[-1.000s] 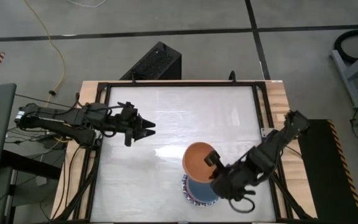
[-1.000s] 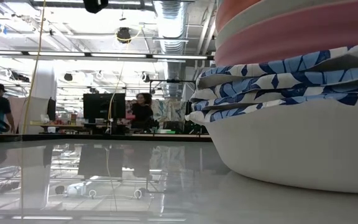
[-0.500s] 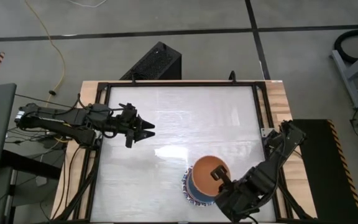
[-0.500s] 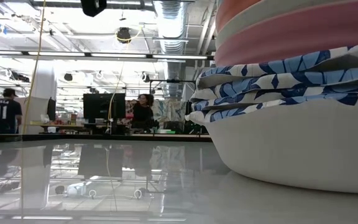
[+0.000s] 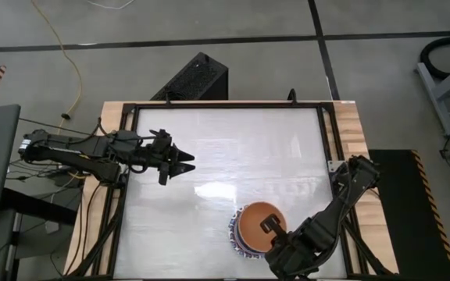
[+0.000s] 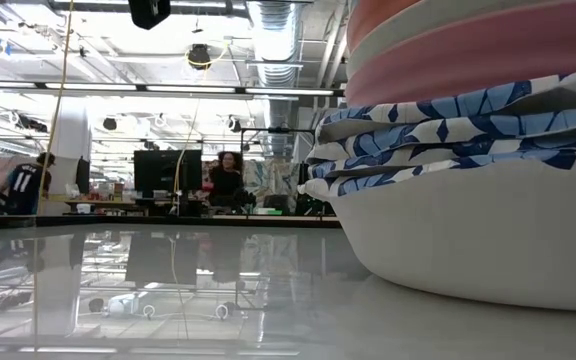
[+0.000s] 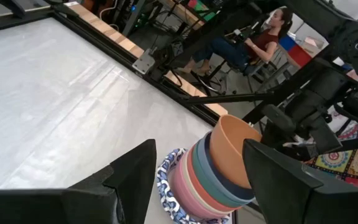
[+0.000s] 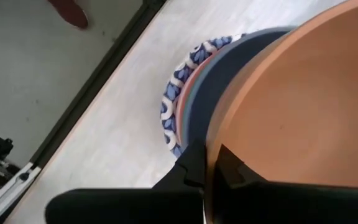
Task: Nest bowls inside each other
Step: Stack the light orange on top of the blue bowl
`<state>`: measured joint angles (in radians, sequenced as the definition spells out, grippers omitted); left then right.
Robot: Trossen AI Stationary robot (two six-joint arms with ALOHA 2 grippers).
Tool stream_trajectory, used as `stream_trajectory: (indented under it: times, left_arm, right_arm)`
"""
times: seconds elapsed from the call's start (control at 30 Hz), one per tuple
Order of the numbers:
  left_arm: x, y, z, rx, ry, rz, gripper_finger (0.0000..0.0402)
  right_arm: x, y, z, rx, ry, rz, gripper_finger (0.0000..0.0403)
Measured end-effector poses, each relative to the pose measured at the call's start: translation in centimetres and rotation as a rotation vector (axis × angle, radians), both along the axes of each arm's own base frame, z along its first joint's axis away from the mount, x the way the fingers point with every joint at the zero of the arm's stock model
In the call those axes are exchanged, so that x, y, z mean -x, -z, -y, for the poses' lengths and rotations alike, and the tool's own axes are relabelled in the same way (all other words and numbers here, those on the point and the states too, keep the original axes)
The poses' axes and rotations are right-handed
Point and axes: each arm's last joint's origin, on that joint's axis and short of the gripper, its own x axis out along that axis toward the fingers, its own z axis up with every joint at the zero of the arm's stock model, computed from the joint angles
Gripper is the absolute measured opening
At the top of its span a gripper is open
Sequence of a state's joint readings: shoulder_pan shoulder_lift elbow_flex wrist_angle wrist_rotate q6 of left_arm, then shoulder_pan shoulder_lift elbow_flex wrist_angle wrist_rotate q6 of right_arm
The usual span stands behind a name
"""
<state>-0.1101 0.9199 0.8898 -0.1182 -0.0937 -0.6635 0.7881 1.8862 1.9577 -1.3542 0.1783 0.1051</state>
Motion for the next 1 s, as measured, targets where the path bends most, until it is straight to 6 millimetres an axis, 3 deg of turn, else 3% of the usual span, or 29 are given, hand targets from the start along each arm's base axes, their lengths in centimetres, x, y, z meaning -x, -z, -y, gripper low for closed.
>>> stream_trajectory:
  times: [0.57,1.0]
  left_arm:
    - [0.0,0.0,0.0,-0.002,0.000,0.000,0.0229]
    - [0.0,0.0,-0.1,-0.014,-0.017,0.000,0.0229]
  right_arm:
    - [-0.5,0.0,0.4,-0.036,0.090,0.001,0.0066]
    - [-1.2,-0.9,0.2,-0.179,0.265,0.037,0.0101]
